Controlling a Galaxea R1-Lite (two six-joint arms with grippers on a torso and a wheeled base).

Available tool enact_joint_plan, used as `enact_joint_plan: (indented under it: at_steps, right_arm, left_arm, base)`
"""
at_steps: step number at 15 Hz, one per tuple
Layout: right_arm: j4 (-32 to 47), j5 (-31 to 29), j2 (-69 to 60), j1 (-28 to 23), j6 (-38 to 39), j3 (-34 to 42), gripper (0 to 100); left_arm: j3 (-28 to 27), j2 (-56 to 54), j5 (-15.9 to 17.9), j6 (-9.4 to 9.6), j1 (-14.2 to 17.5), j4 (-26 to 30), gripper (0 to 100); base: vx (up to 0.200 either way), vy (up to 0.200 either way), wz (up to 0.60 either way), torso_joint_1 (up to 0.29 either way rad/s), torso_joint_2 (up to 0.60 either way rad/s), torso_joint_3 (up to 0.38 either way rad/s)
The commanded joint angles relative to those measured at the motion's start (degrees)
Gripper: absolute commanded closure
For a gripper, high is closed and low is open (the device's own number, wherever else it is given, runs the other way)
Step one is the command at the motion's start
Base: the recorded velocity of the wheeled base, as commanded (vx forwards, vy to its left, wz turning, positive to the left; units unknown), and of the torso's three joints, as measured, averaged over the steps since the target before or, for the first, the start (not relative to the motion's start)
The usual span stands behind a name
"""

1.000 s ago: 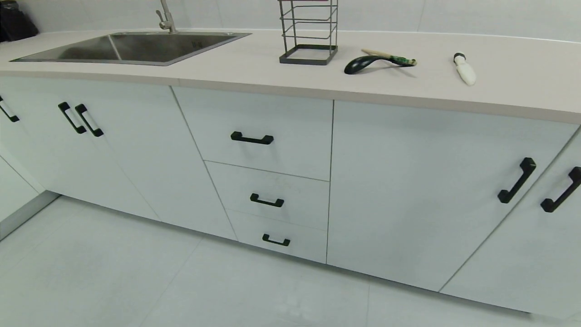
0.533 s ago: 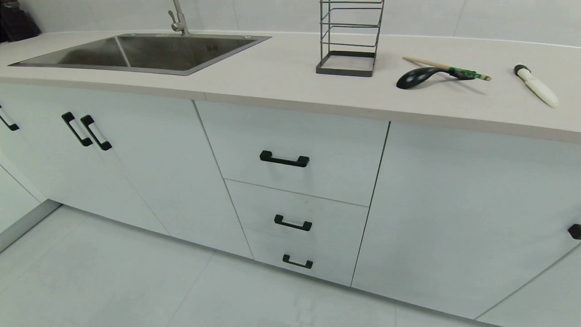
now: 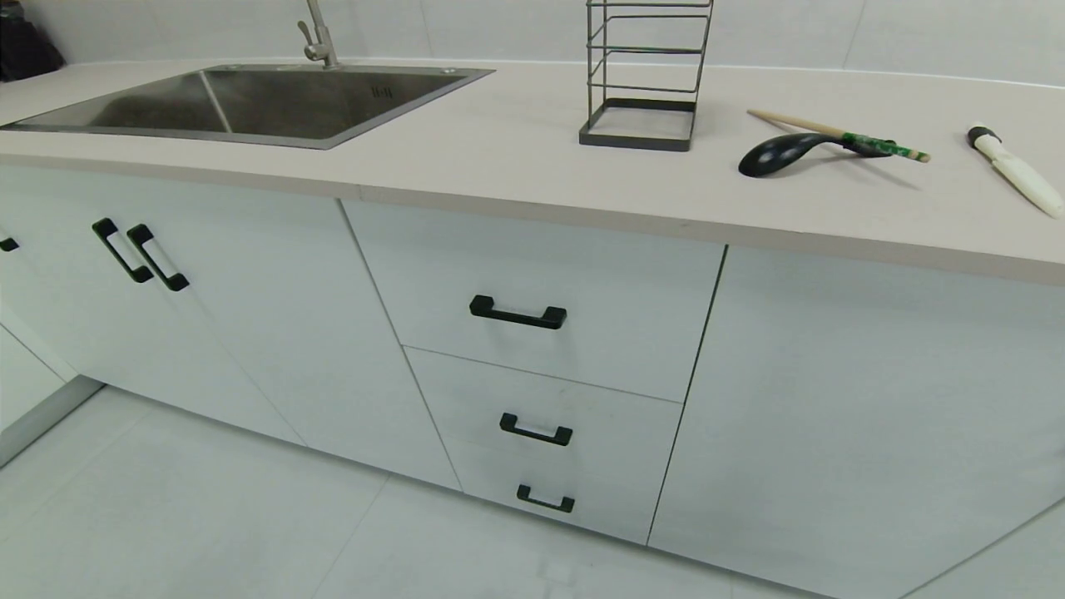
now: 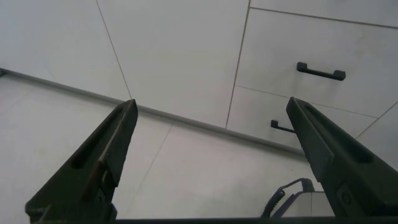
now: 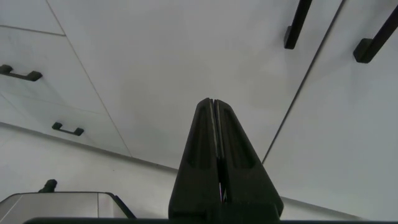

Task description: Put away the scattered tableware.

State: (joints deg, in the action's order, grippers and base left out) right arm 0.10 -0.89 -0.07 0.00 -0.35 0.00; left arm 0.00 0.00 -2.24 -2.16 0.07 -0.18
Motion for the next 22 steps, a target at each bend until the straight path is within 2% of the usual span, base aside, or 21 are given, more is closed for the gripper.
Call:
enact_joint_plan:
  at_steps: [1,4,7,8,9,10,11,12,15,18,19,20,21,22]
  right_arm:
    - [-0.01,0.01,0.07,0.00,0.00,0.00,100]
    - [-0.01,0.01,0.07,0.00,0.00,0.00,100]
    - [-0.01,0.01,0.07,0.00,-0.09,0.00,100]
    - [-0.01,0.19,0.07,0.09,-0.44,0.00,100]
    - [-0.01,0.36,0.07,0.00,-0.44,0.00,100]
    - [-0.01,0.27,0.07,0.00,0.09,0.00,100]
    - [-0.01,0.27,0.07,0.00,-0.09,0.00,100]
    - [-0.01,0.27,0.07,0.00,0.09,0.00,100]
    - [-0.01,0.27,0.07,0.00,0.00,0.00,100]
    - [-0.01,0.27,0.07,-0.09,0.00,0.00,100]
    - [-0.01,0.19,0.07,-0.09,0.00,0.00,100]
    - [-0.01,0.27,0.07,-0.09,0.00,0.00,100]
    - [-0.01,0.19,0.07,-0.09,0.09,0.00,100]
    - [-0.01,0.19,0.07,-0.09,0.00,0.00,100]
  left_arm:
    - [0.00,0.00,-0.04,-0.13,0.01,0.01,0]
    - [0.00,0.00,-0.04,0.66,0.01,0.09,0]
    - [0.00,0.00,-0.04,0.05,0.01,0.01,0]
    - [0.00,0.00,-0.04,0.14,0.01,0.01,0]
    - [0.00,0.00,0.57,1.02,0.01,-0.26,0]
    - [-0.44,0.00,2.77,2.69,0.01,-2.63,0]
    - [-2.64,0.18,9.19,5.23,-0.07,-7.02,0]
    - [-5.63,1.93,13.32,6.73,-0.07,-6.94,0]
    - [-12.13,9.49,16.83,10.60,-0.25,-5.53,0]
    - [-12.74,17.14,24.22,17.27,-0.42,-5.53,0]
    - [-12.74,21.09,26.50,19.65,-1.39,-5.53,0]
    - [-12.83,25.05,27.29,22.46,-3.24,-5.53,0]
    - [-12.83,29.62,27.29,25.98,-5.52,-5.53,0]
    - [-13.45,34.63,27.29,30.90,-7.72,-5.53,0]
  base:
    - [0.000,0.000,0.00,0.000,0.00,0.000]
    - [0.000,0.000,-0.60,0.004,0.00,-0.001]
    - [0.000,0.000,0.00,0.000,0.00,0.000]
    - [0.000,0.000,0.00,0.000,0.00,0.000]
    - [0.000,0.000,0.00,0.000,0.00,0.000]
    - [0.000,0.000,0.00,0.000,0.00,0.000]
    - [0.000,0.000,0.00,0.000,0.00,0.000]
    - [0.000,0.000,0.00,0.000,0.00,0.000]
    - [0.000,0.000,0.00,0.000,0.00,0.000]
    - [0.000,0.000,0.00,0.000,0.00,0.000]
    - [0.000,0.000,0.00,0.000,0.00,0.000]
    - [0.000,0.000,0.00,0.000,0.00,0.000]
    - [0.000,0.000,0.00,0.000,0.00,0.000]
    - [0.000,0.000,0.00,0.000,0.00,0.000]
